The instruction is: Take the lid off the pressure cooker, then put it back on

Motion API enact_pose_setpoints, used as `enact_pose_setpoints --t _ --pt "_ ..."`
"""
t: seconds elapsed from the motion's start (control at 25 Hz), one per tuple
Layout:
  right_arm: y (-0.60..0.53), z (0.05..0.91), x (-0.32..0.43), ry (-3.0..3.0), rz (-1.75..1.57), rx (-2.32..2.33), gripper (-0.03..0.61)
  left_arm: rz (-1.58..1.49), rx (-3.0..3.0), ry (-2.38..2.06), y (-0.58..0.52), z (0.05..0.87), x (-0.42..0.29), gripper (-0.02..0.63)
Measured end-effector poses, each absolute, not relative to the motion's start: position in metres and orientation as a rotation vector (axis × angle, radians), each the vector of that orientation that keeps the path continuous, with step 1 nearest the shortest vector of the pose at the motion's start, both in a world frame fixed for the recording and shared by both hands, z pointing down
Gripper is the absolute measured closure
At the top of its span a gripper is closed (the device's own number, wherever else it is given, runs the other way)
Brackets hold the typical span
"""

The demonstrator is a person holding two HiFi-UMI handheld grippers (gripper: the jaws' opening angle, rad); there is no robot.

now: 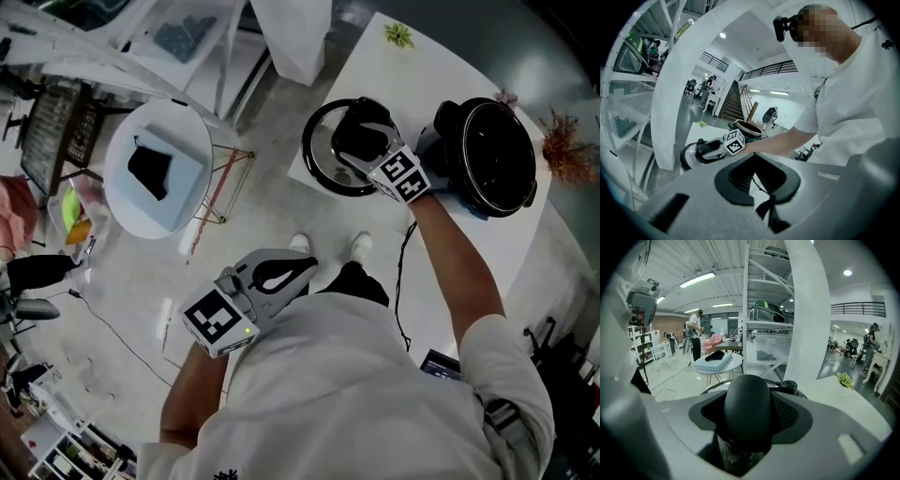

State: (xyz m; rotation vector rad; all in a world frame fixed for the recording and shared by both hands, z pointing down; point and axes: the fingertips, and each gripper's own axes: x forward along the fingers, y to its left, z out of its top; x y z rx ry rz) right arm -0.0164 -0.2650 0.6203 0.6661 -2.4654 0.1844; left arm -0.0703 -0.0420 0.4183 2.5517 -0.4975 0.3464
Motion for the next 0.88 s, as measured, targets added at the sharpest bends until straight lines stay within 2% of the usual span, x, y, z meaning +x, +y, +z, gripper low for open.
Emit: enact_pose_setpoints --t 0.88 --pt "-0.239 0.574 0.008 -2.534 0.183 0.745 0.264 0.309 2.617 -0.417 -0.050 0.406 -0.036 0.607"
